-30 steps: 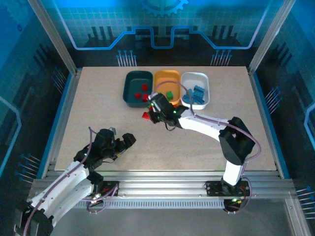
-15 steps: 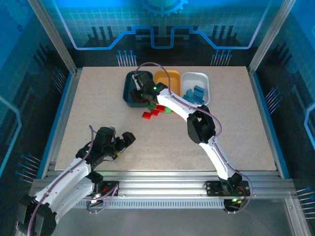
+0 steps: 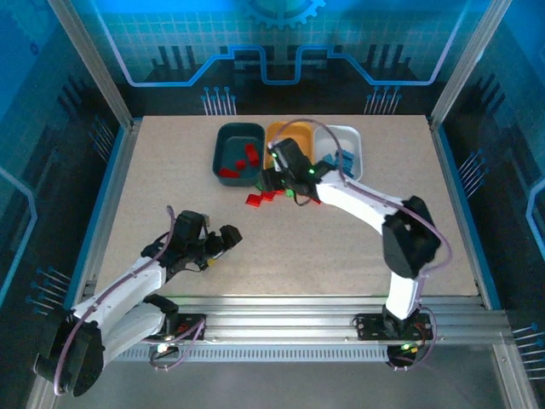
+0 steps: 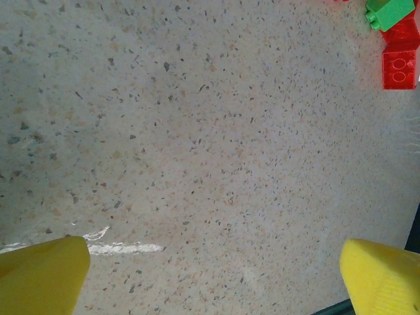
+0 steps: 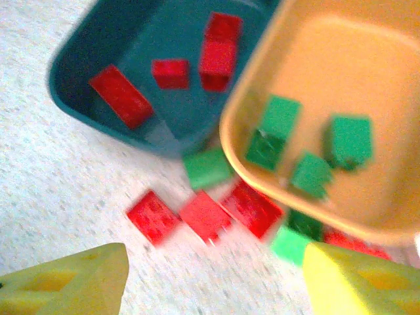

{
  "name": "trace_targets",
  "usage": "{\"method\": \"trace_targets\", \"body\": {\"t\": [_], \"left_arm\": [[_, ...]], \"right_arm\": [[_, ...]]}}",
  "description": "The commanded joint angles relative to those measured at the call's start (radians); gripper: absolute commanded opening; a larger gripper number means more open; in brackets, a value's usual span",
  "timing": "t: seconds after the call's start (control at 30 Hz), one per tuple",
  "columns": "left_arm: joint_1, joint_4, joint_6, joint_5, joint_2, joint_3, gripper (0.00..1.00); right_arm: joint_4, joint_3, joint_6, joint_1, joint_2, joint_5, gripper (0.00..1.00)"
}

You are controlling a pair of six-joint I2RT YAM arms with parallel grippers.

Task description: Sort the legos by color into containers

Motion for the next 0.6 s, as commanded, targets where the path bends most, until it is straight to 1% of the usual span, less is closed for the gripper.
{"method": "trace_targets", "body": {"t": [0.0, 0.1, 0.27, 0.47, 0.57], "left_arm": [[-0.005, 0.055, 0.016, 0.023, 0.024, 0.012, 0.99], [-0.014, 0.094, 0.006, 0.033, 0.059, 0.009, 0.99], [-0.04, 0.167, -0.014, 0.04, 0.115, -0.002, 0.99], [-0.058, 0.213, -0.021, 0.039, 0.166, 0.009, 0.99], [-0.061, 0.217, -0.024, 0.04, 0.188, 0.021, 0.99]], "right_arm": [[0.047, -0.163, 0.055, -0.056, -0.056, 0.058, 0.72], [0.056, -0.277, 0.051, -0.106, -0.095, 0.054, 0.72], [0.073, -0.357, 0.051, -0.164, -0.094, 0.016, 0.73], [0.098, -0.334, 0.035, -0.192, -0.006, 0.007, 0.73], [0.095, -0.276, 0.017, -0.206, 0.062, -0.033, 0.73]]}}
